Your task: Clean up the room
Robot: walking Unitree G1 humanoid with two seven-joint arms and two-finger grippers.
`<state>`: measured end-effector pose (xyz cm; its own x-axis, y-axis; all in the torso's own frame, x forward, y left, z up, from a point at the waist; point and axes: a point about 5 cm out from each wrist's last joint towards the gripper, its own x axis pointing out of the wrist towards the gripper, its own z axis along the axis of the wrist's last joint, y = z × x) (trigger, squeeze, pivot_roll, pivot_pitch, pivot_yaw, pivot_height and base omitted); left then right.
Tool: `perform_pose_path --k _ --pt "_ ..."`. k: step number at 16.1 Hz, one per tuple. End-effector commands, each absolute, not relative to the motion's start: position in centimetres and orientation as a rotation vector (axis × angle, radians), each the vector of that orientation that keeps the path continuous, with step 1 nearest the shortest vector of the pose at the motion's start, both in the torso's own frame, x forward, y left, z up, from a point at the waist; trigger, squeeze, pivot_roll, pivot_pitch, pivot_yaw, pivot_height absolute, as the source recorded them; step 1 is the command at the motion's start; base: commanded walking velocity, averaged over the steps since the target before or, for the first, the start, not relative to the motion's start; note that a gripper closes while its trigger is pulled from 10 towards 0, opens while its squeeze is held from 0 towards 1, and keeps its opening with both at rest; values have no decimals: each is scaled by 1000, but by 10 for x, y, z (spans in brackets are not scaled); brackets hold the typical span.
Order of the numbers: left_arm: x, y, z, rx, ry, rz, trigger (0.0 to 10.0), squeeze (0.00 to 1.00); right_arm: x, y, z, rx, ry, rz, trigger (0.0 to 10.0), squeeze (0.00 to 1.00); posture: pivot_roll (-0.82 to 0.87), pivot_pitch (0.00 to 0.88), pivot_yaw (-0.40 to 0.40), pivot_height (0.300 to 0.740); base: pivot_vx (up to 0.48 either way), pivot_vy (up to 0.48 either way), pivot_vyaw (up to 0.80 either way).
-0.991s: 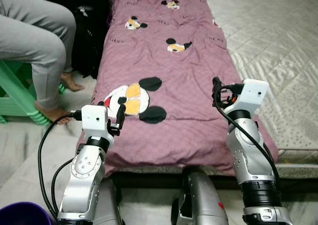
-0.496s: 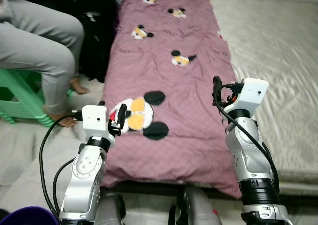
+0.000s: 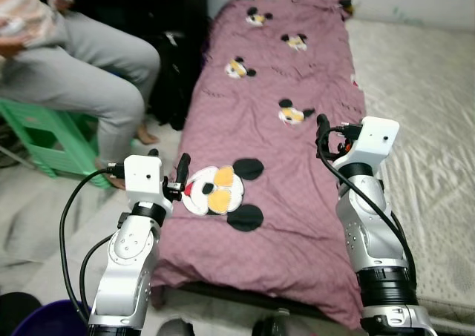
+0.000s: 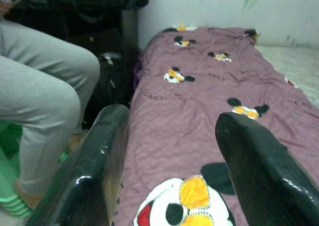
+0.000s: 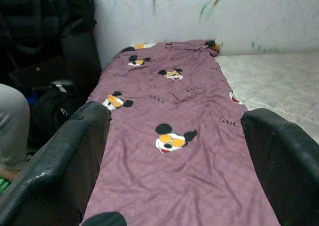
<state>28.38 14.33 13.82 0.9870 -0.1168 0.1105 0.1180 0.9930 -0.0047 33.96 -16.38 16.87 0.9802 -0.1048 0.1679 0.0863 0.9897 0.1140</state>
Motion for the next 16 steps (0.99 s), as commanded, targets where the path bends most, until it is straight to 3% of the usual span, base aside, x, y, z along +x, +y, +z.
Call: perform_pose_path --k 1,7,16 --pt "283 146 138 3 -111 -105 10000 0 338 -165 167 104 -171 -99 10000 0 -17 109 -18 740 0 0 0" --pt "283 146 134 -3 -93 -85 10000 0 338 -165 160 91 -154 -102 10000 0 -12 108 -17 740 0 0 0" --pt "283 151 115 -15 -33 -45 10000 0 327 -154 114 65 -5 -98 10000 0 -14 102 -19 740 0 0 0"
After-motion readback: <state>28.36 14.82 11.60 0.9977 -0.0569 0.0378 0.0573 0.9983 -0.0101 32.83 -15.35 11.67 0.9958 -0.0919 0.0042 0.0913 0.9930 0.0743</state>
